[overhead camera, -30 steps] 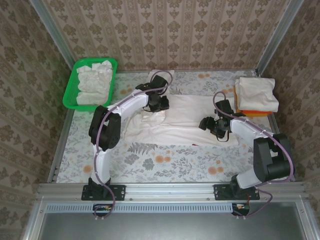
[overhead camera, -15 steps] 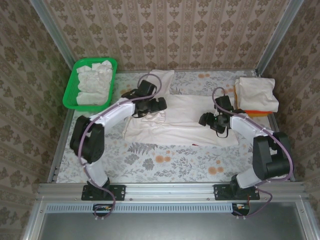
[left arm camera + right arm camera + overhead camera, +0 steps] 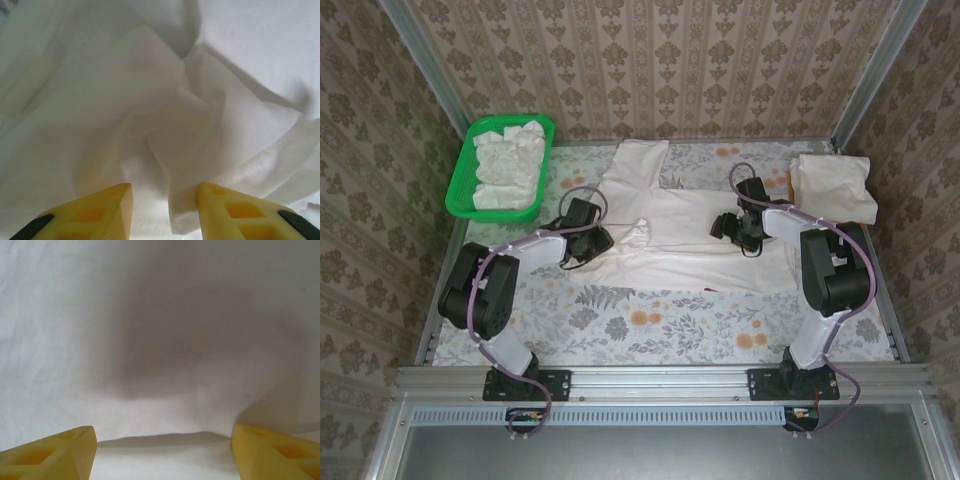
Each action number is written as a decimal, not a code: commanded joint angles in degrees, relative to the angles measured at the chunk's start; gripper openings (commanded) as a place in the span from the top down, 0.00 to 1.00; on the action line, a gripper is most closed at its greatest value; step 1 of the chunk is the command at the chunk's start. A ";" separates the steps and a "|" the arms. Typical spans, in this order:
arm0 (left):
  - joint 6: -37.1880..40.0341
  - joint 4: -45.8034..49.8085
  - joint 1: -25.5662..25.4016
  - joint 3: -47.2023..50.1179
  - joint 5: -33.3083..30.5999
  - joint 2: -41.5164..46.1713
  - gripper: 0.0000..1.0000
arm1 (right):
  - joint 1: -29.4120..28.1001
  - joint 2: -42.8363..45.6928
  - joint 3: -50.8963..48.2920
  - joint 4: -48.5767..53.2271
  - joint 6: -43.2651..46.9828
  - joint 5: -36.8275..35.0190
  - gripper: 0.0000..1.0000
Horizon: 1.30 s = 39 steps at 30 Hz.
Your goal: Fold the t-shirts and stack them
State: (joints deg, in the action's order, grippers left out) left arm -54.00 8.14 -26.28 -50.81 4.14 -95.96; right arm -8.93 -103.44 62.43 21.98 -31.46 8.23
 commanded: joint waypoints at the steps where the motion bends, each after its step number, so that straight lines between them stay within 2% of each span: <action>1: -4.25 -1.59 -0.17 4.74 0.88 1.47 0.61 | -1.08 1.99 -3.46 2.01 0.09 1.23 0.27; 10: -10.33 3.08 -1.70 17.90 -2.09 13.12 0.60 | -5.00 9.25 -13.50 3.10 -2.44 2.62 0.27; 15: -12.35 11.34 -4.38 19.92 -5.85 22.91 0.58 | -7.11 13.03 -16.90 3.05 -3.14 3.36 0.27; 20: -9.16 16.27 -3.24 17.50 -9.17 27.80 0.54 | -7.29 17.23 -15.66 2.69 -2.23 3.00 0.27; 26: 0.18 19.29 -0.15 3.52 -9.27 21.80 0.43 | -7.15 20.41 -10.54 3.10 -1.50 0.77 0.27; 31: 9.01 19.60 4.93 -11.98 -7.50 9.29 0.31 | -5.80 20.04 -8.68 2.29 -1.98 -1.35 0.27; 39: 22.83 27.63 8.77 -42.23 0.70 -16.33 0.32 | -4.75 17.92 -8.36 1.67 -2.06 -0.09 0.27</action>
State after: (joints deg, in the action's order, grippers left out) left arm -39.00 29.65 -18.24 -86.43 0.51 -106.61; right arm -13.98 -84.82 53.25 23.38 -33.23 8.97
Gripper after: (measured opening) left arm 0.690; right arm 0.728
